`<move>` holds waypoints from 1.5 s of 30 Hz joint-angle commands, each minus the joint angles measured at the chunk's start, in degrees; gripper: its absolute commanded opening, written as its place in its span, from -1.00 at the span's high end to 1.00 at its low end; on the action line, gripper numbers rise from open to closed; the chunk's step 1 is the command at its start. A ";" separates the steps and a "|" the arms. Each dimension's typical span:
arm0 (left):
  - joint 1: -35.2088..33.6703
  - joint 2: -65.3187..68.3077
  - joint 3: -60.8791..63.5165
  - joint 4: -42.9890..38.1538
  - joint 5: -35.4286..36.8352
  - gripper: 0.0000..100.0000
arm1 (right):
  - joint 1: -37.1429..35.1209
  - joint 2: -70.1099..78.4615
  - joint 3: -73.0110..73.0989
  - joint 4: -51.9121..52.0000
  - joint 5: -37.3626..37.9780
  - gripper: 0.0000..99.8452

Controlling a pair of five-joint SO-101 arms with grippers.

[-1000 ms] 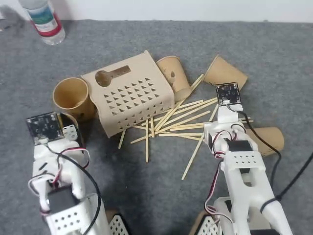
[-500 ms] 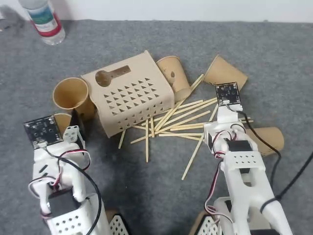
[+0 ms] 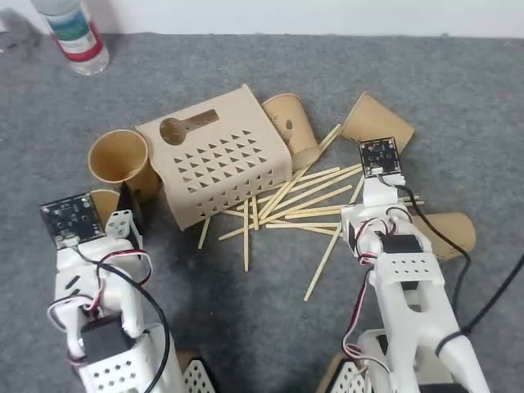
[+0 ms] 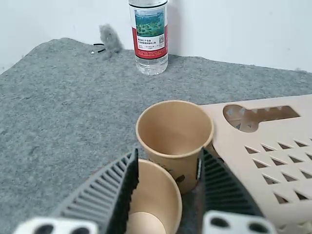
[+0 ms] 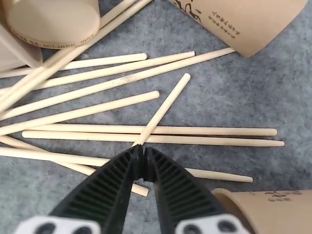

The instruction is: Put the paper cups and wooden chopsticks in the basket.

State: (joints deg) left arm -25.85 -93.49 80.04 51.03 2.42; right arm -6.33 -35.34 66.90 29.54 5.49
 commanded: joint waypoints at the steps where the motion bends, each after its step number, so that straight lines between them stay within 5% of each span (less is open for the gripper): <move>1: 0.18 -0.53 -0.22 0.00 1.41 0.61 | 0.04 -2.68 -1.05 -0.04 0.70 0.95; 11: 0.44 -0.53 -0.22 0.09 1.41 0.60 | -0.22 -2.24 -1.05 -0.04 0.62 0.28; 17: 0.44 -0.53 -0.22 0.09 1.23 0.60 | -0.31 -2.24 -1.05 0.04 1.05 0.38; 21: 0.44 -0.53 -0.13 -0.09 1.41 0.60 | -0.40 -2.24 -0.97 0.40 3.78 1.00; 34: 0.44 -0.70 0.75 -0.97 1.32 0.60 | -0.40 -2.77 0.18 -1.27 3.78 0.98; 37: 0.44 -0.70 0.75 -0.97 1.32 0.60 | -0.48 -2.77 -0.09 -1.27 0.88 0.83; 42: 0.44 -0.88 1.27 -1.05 1.23 0.60 | -0.57 -2.86 0.09 -1.27 -0.88 0.23; 45: 0.44 -0.88 1.27 -1.05 1.23 0.60 | -1.45 -2.77 0.18 -1.27 0.88 0.20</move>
State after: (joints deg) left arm -25.85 -93.76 81.71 51.03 3.12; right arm -6.51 -36.22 67.78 29.19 4.97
